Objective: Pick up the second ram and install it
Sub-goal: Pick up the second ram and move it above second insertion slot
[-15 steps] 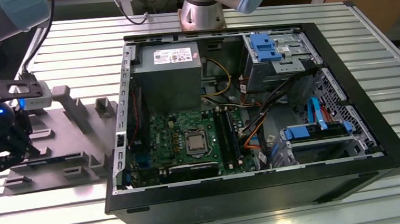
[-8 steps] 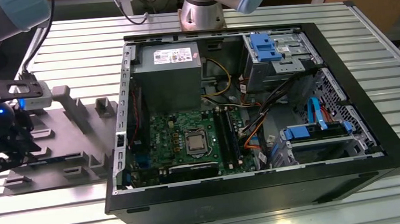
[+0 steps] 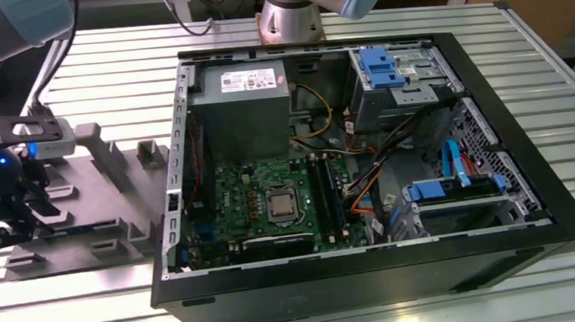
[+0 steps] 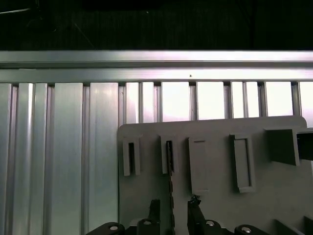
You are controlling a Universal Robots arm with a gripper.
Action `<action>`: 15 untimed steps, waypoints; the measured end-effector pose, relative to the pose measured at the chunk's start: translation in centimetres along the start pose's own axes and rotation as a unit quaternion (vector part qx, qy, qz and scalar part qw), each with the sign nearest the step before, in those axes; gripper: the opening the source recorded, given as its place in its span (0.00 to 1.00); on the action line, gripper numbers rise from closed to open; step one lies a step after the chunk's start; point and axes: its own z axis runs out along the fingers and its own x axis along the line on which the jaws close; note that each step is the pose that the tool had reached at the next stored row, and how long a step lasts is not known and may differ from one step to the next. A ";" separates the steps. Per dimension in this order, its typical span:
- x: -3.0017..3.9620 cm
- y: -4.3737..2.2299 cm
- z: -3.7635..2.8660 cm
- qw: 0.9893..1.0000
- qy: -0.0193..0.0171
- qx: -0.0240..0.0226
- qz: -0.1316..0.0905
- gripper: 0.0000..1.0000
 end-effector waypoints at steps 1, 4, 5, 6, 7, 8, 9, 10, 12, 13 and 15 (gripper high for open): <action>0.00 0.00 0.06 1.000 0.000 0.000 0.000 0.36; 0.01 -0.01 0.21 1.000 0.000 0.000 0.000 0.36; 0.01 -0.01 0.26 1.000 0.000 0.000 0.000 0.36; 0.02 -0.01 0.31 1.000 0.000 0.000 0.000 0.36; 0.02 -0.01 0.36 1.000 0.000 0.000 0.000 0.36; 0.02 -0.02 0.41 1.000 0.000 0.000 0.000 0.36; 0.03 -0.02 0.45 1.000 0.000 0.000 0.000 0.36; 0.03 -0.02 0.49 1.000 0.000 0.000 0.000 0.36; 0.03 -0.02 0.57 1.000 0.000 0.000 0.000 0.36; 0.03 -0.02 0.61 1.000 0.000 0.000 0.000 0.36; 0.04 -0.03 0.69 1.000 0.000 0.000 0.000 0.36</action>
